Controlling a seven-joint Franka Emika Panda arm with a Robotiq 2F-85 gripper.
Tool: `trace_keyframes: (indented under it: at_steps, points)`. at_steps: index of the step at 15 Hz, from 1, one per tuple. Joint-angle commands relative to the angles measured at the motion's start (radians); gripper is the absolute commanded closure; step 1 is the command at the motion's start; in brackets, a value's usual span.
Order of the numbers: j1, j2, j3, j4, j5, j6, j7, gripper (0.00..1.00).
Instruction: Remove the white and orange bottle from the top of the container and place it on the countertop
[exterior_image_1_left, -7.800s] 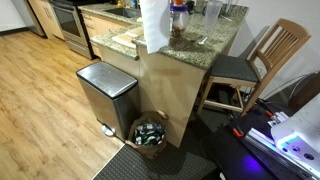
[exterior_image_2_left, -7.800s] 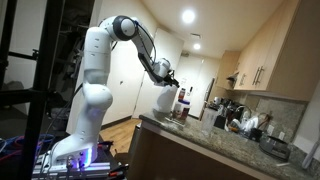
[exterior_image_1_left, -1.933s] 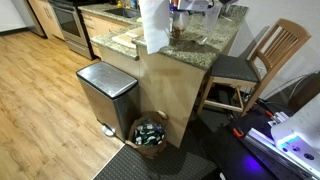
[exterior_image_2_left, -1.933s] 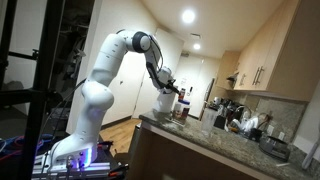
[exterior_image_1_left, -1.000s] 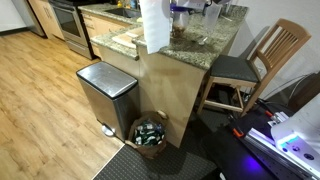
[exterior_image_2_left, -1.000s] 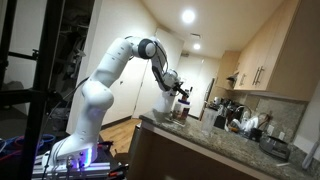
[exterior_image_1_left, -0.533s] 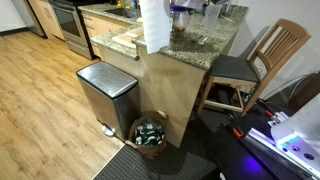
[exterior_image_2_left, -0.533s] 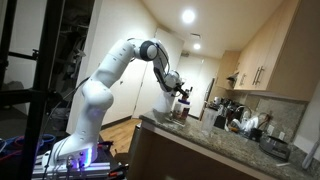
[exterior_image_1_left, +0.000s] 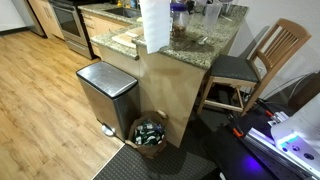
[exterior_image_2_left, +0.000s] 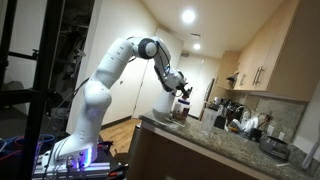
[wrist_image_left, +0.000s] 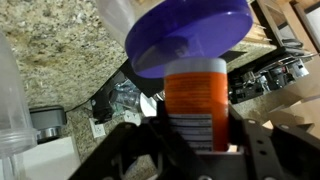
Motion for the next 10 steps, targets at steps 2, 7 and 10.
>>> trace_keyframes:
  at_steps: [2,7,10]
  points:
    - [-0.150,-0.130,0.022,-0.211,0.278,0.291,-0.086,0.75]
    - [-0.232,-0.174,-0.019,-0.407,0.384,0.675,0.001,0.75]
    - [-0.406,-0.147,0.240,-0.313,0.266,0.575,0.273,0.75]
